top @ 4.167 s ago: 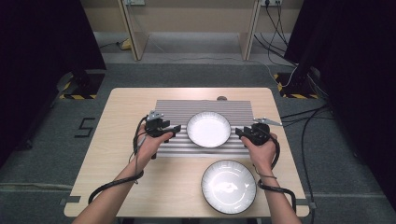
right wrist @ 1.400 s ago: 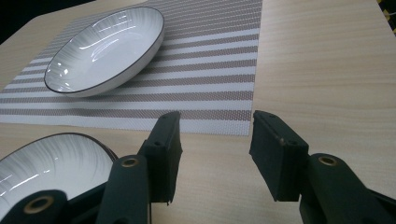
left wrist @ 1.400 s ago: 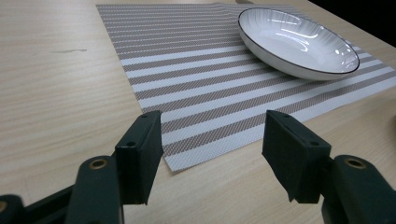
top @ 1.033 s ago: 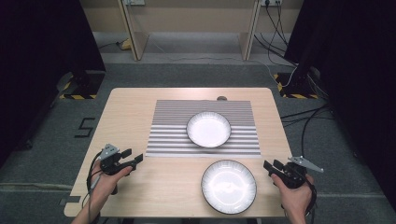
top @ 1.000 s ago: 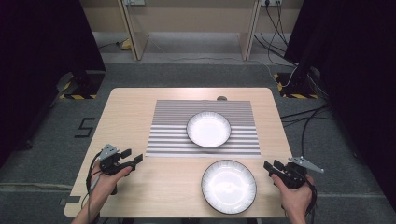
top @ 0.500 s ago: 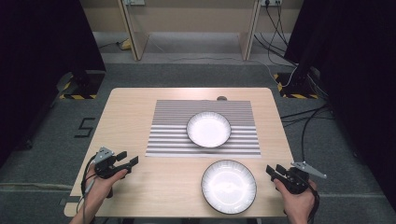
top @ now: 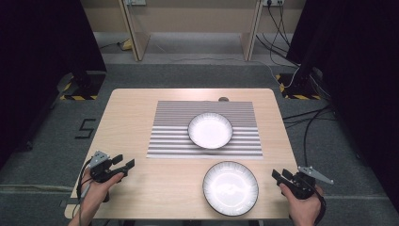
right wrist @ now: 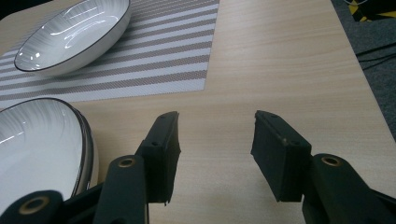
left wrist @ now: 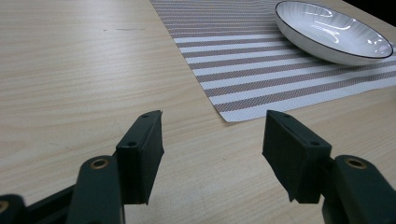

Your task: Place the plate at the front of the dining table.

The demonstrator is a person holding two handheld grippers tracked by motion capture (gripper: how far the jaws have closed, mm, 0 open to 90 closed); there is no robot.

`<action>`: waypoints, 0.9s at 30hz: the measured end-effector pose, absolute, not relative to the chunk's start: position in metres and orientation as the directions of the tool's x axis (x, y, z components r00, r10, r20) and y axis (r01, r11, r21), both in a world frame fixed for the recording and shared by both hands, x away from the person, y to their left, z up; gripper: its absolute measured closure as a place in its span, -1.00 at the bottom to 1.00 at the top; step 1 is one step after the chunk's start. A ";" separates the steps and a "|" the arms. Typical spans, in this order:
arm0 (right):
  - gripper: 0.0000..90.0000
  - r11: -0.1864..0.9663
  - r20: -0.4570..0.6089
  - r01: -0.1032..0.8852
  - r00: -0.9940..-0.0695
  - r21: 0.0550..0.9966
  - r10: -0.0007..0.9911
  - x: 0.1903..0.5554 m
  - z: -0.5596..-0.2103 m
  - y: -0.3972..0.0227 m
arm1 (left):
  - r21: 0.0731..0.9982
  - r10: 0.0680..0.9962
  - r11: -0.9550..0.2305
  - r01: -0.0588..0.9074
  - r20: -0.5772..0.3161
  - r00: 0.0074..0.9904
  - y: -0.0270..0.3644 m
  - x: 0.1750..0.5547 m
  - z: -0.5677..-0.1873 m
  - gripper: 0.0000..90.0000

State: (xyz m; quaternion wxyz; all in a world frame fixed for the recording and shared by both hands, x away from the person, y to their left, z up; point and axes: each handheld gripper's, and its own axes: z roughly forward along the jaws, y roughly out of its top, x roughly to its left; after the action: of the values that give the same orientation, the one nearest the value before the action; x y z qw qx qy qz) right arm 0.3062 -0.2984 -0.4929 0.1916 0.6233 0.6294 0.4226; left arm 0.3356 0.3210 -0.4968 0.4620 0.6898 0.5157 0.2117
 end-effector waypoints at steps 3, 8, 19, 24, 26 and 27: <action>0.14 -0.133 0.284 0.623 -0.148 0.771 0.947 0.306 -0.494 -0.300 | 0.855 0.908 -0.038 0.517 -0.186 0.375 0.323 0.335 -0.497 -0.17; 0.14 -0.136 0.280 0.624 -0.138 0.769 0.950 0.304 -0.495 -0.303 | 0.854 0.914 -0.033 0.519 -0.184 0.361 0.328 0.335 -0.498 -0.17; 0.13 -0.150 0.276 0.618 -0.113 0.771 0.955 0.299 -0.500 -0.311 | 0.854 0.924 -0.029 0.520 -0.176 0.340 0.339 0.331 -0.502 -0.17; 0.13 -0.158 0.276 0.617 -0.100 0.771 0.956 0.298 -0.503 -0.314 | 0.857 0.925 -0.024 0.514 -0.176 0.336 0.343 0.331 -0.504 -0.17; 0.13 -0.163 0.278 0.619 -0.093 0.769 0.956 0.297 -0.504 -0.315 | 0.859 0.925 -0.019 0.512 -0.179 0.334 0.346 0.331 -0.505 -0.17; 0.13 -0.169 0.283 0.622 -0.089 0.765 0.955 0.296 -0.504 -0.315 | 0.859 0.926 -0.018 0.512 -0.180 0.333 0.346 0.331 -0.506 -0.17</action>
State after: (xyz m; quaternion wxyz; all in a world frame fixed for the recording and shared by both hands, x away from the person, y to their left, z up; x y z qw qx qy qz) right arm 0.2964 -0.3151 -0.5043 0.2022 0.6438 0.6122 0.4121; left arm 0.3306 0.3464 -0.5059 0.4569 0.6766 0.5313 0.2261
